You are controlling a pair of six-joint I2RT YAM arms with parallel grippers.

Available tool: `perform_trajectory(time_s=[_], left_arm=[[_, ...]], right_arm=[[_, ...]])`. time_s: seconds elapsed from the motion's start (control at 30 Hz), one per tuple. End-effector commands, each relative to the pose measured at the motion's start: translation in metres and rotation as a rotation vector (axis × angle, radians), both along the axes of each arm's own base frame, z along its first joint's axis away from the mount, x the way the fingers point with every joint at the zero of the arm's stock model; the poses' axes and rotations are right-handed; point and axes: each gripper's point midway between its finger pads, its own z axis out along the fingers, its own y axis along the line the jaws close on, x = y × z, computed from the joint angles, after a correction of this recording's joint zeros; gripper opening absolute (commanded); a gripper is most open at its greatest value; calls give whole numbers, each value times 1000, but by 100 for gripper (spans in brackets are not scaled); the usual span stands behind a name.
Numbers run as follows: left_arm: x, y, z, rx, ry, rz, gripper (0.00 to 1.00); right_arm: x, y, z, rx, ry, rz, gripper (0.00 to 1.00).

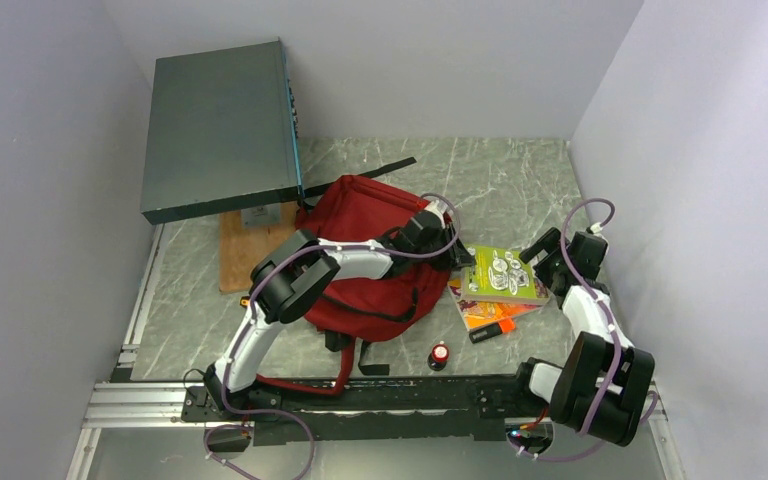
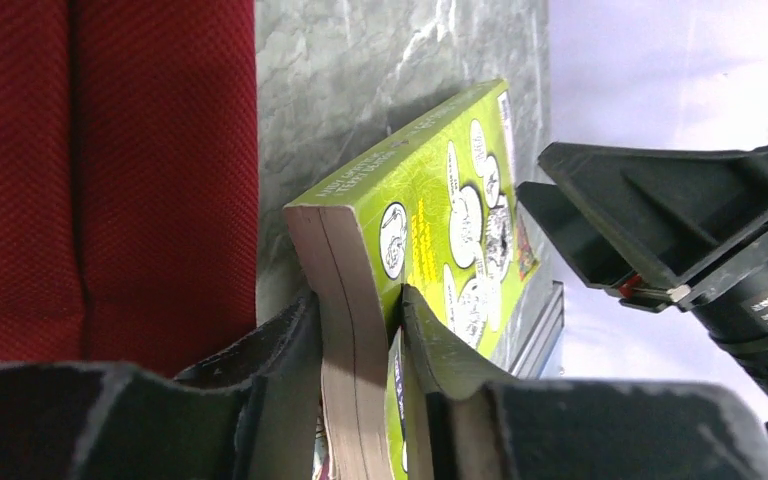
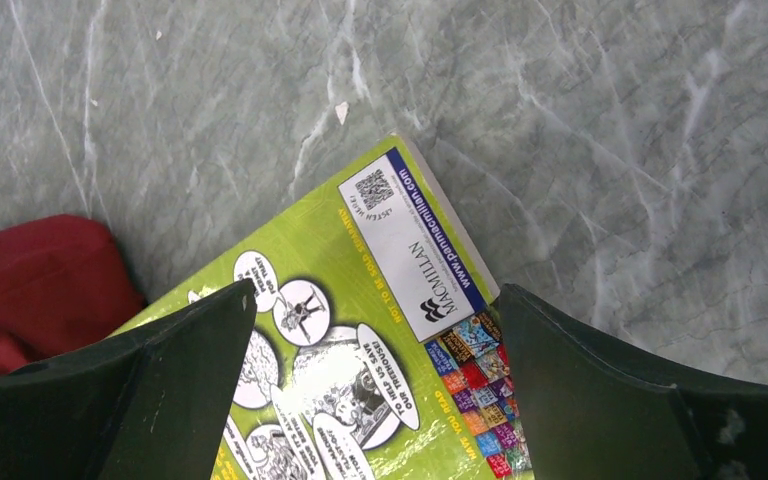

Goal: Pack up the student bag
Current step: Pick up the book from the center of the board.

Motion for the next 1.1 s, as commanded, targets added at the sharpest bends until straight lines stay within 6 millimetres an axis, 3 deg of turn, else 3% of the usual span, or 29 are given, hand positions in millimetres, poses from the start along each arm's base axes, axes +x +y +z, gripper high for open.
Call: perform_trajectory(time_s=[0.0,0.07,0.1,0.33,0.47,0.6,0.77,0.93,1.07], left_arm=[[-2,-10,77,-178,-149,-55,20],[-3,-3,88,-183,-171,-52,2],[-4,1,93,-184,-189,-52,0],[-13,42,144,-150,-342,-36,0],[-25,69,173,-115,-411,-32,0],[-44,107,189,-97,-435,-3,0],[-75,174,187,-92,-443,69,0],[-109,240,188,-82,-492,114,0],[-132,279,187,-65,-530,89,0]], right_arm=[[-15,22,-1,34,13,85,95],[-14,22,11,-9,-17,93,98],[-13,23,17,-32,-34,100,99],[-4,48,70,-148,-121,208,100],[2,72,118,-245,-194,275,100],[5,117,148,-244,-236,458,100],[-5,193,144,-103,-228,759,100],[-21,248,138,32,-236,969,100],[-35,284,153,232,-305,1134,100]])
